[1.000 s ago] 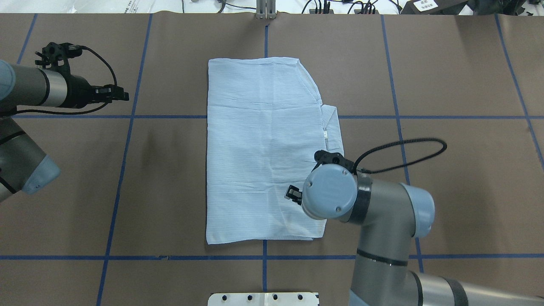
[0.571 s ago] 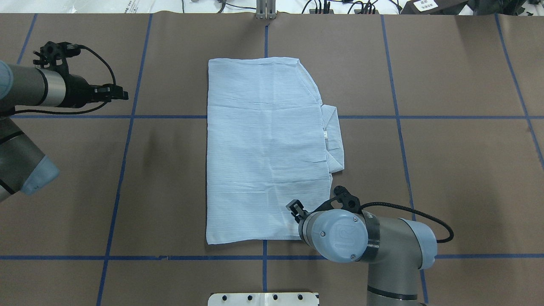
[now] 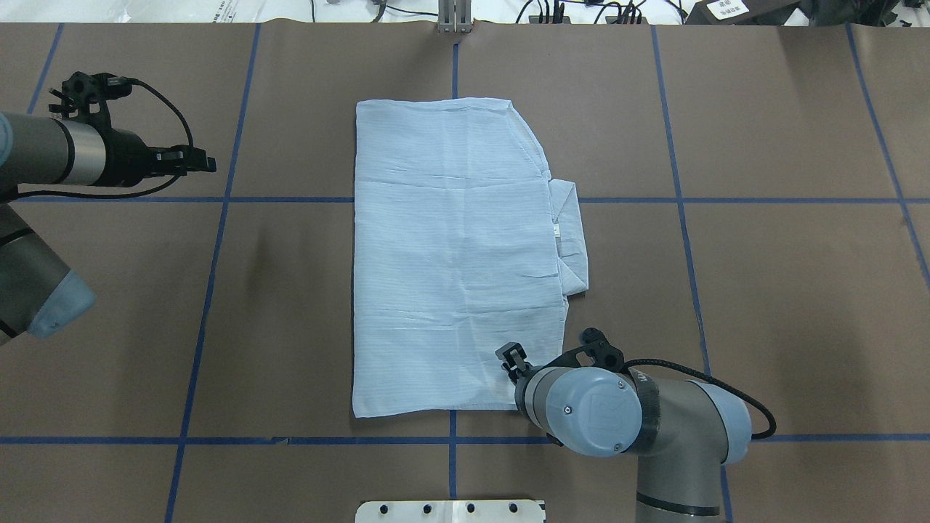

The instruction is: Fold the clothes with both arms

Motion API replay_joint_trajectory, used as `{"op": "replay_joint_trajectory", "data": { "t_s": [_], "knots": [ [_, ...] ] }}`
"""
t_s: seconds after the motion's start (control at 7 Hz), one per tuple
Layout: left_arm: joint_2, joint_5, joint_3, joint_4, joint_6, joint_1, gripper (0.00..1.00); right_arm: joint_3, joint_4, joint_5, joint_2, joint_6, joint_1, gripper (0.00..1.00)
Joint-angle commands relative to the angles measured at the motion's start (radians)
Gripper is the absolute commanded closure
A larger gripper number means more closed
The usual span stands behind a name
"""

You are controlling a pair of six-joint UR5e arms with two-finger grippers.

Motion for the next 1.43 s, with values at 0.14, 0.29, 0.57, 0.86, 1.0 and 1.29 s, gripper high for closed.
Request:
{"op": "replay_joint_trajectory", "data": {
  "t_s": [0.14, 0.29, 0.57, 0.86, 1.0, 1.29],
  "knots": [
    [0.000, 0.000, -0.001, 0.000, 0.001, 0.000, 0.39, -0.006, 0.001, 0.001, 0.003, 0.001, -0.003, 0.34],
    [0.000, 0.000, -0.001, 0.000, 0.001, 0.000, 0.39, -0.006, -0.001, 0.001, 0.008, 0.001, -0.005, 0.73],
    [0.002, 0.000, -0.001, 0.000, 0.001, 0.000, 0.39, -0.005, 0.001, 0.007, 0.006, -0.002, 0.000, 1.00],
    [0.000, -0.003, -0.001, 0.000, -0.003, 0.000, 0.39, 0.006, -0.001, 0.016, 0.010, -0.004, 0.010, 1.00],
    [-0.001, -0.011, -0.002, 0.000, -0.048, 0.002, 0.39, 0.020, -0.006, 0.030, 0.010, -0.005, 0.016, 1.00],
    [-0.008, -0.154, -0.091, -0.001, -0.403, 0.015, 0.39, 0.052, -0.048, 0.033, 0.010, -0.005, 0.018, 1.00]
  ]
}}
